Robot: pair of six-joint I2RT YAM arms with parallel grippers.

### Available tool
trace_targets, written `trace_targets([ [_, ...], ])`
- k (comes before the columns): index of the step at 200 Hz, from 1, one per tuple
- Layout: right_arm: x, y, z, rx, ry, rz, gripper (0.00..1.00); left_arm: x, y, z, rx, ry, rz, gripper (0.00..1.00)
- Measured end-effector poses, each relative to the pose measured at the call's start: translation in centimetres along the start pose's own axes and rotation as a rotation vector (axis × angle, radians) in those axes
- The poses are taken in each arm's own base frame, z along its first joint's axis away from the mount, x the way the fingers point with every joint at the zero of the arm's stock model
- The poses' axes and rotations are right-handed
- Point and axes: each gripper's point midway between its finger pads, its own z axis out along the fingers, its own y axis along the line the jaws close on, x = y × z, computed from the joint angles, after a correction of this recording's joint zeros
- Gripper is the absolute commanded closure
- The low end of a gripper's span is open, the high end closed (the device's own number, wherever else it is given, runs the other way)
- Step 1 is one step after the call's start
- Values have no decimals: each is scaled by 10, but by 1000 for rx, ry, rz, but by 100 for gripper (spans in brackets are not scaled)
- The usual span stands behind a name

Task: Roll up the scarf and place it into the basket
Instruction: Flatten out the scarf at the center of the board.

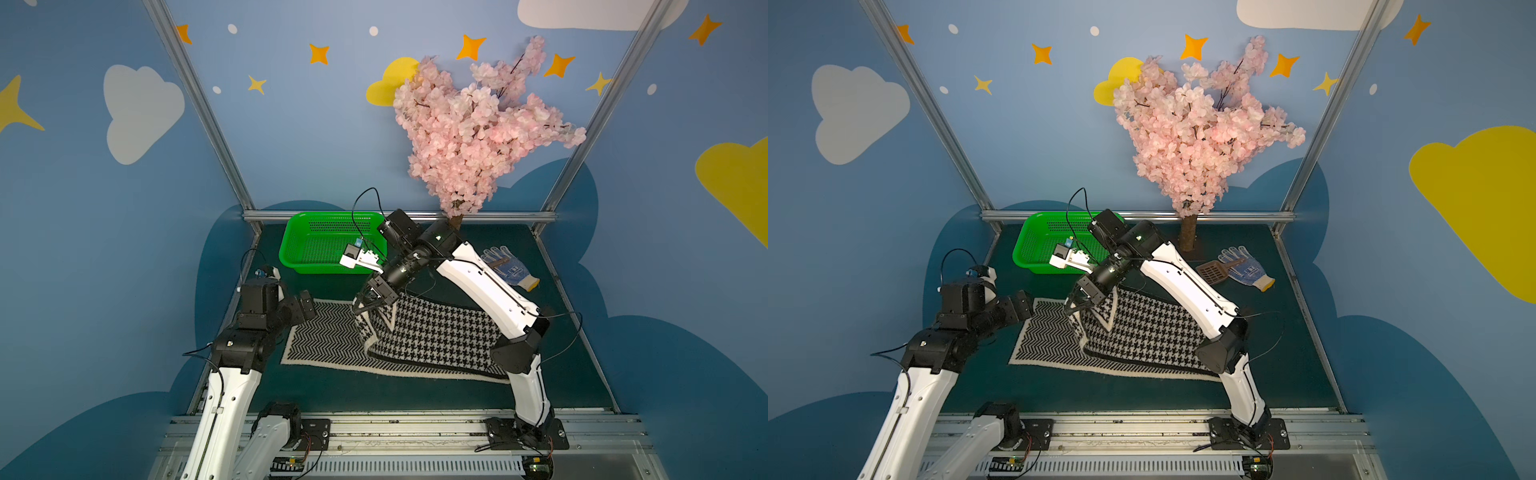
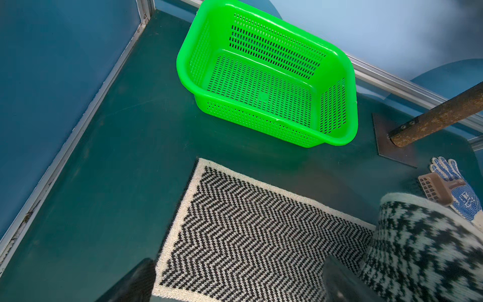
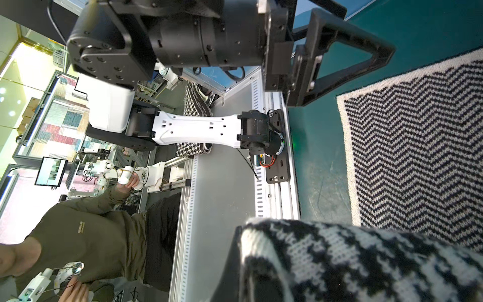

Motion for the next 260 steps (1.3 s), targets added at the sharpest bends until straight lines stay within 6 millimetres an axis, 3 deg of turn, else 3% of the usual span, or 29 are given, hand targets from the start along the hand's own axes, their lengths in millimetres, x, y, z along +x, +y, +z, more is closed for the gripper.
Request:
trace_targets([
  [55,6,81,-52,11,-88,-157,96,-6,-3,5,16,-9,-17,0],
  [75,6,100,-64,5,-118,-202,97,-5,-4,9,19,2,-21,0],
  [101,5,97,-61,-12,-110,-193,97,-3,-4,10,21,5,-28,0],
  [157,5,47,-24,-47,-20,-79,99,0,-1,12,15,10,-33,0],
  [188,8,34,-10,-56,21,-44,100,-1,0,13,12,8,-36,0],
  [222,3,52,-28,-11,-21,-103,100,-2,0,13,11,2,-39,0],
  [260,10,111,-80,40,-133,-222,99,-4,0,14,15,-2,-47,0],
])
